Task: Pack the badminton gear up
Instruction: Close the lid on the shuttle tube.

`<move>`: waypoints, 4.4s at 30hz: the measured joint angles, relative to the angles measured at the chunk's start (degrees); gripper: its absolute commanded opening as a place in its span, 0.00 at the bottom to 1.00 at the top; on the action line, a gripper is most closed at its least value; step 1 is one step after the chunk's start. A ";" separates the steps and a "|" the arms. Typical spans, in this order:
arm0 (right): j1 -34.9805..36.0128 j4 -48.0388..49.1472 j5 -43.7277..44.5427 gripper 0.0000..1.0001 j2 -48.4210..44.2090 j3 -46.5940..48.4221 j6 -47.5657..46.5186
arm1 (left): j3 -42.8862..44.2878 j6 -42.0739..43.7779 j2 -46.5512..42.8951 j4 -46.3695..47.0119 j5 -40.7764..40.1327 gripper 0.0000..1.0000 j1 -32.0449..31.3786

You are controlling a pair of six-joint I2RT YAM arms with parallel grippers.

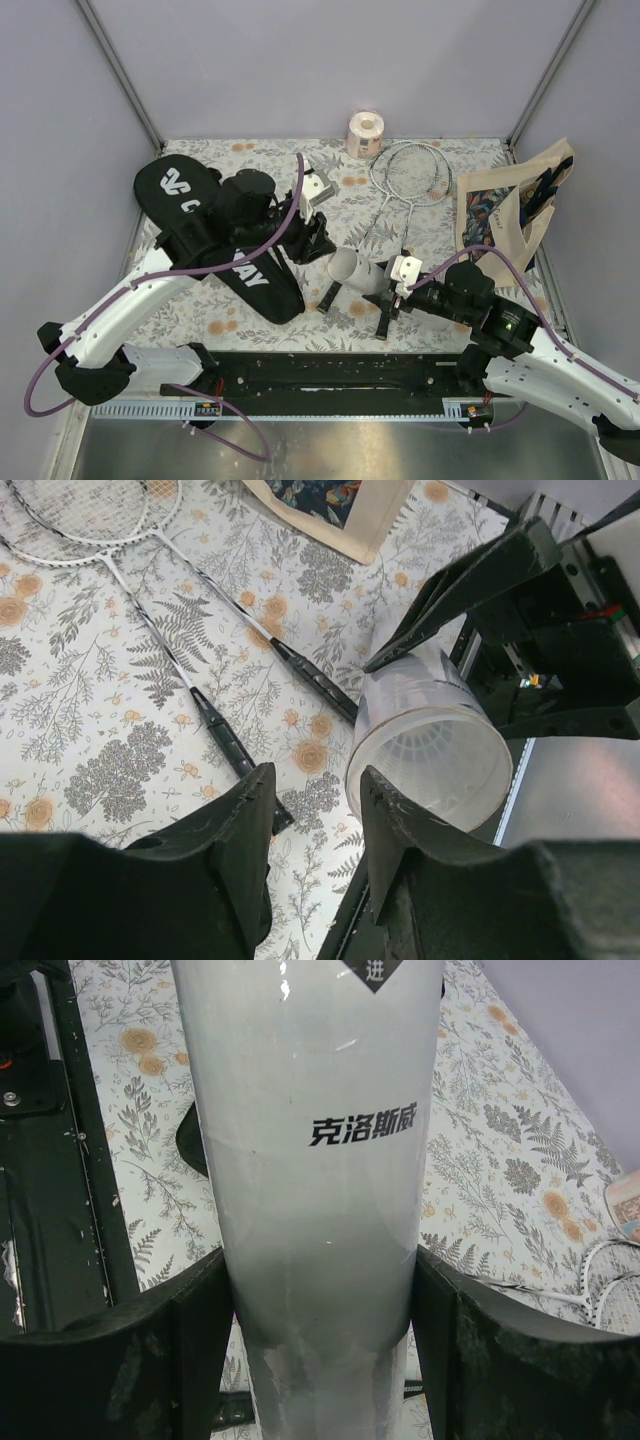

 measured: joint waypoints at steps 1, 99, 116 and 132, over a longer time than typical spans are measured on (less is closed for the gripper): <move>0.00 -0.02 -0.02 0.40 0.02 0.04 0.02 | -0.59 0.59 0.00 0.48 0.35 0.43 0.00; 0.22 -4.20 0.42 0.39 -0.28 0.37 -5.62 | -2.21 -29.05 2.49 -8.17 1.46 0.00 0.46; 0.22 -4.31 0.39 0.38 1.01 0.22 -5.68 | -2.21 -28.26 3.52 -9.53 1.62 0.14 0.68; 0.22 -3.37 0.39 0.38 1.42 0.22 -5.70 | -1.77 -26.86 3.56 -10.78 0.55 0.42 0.66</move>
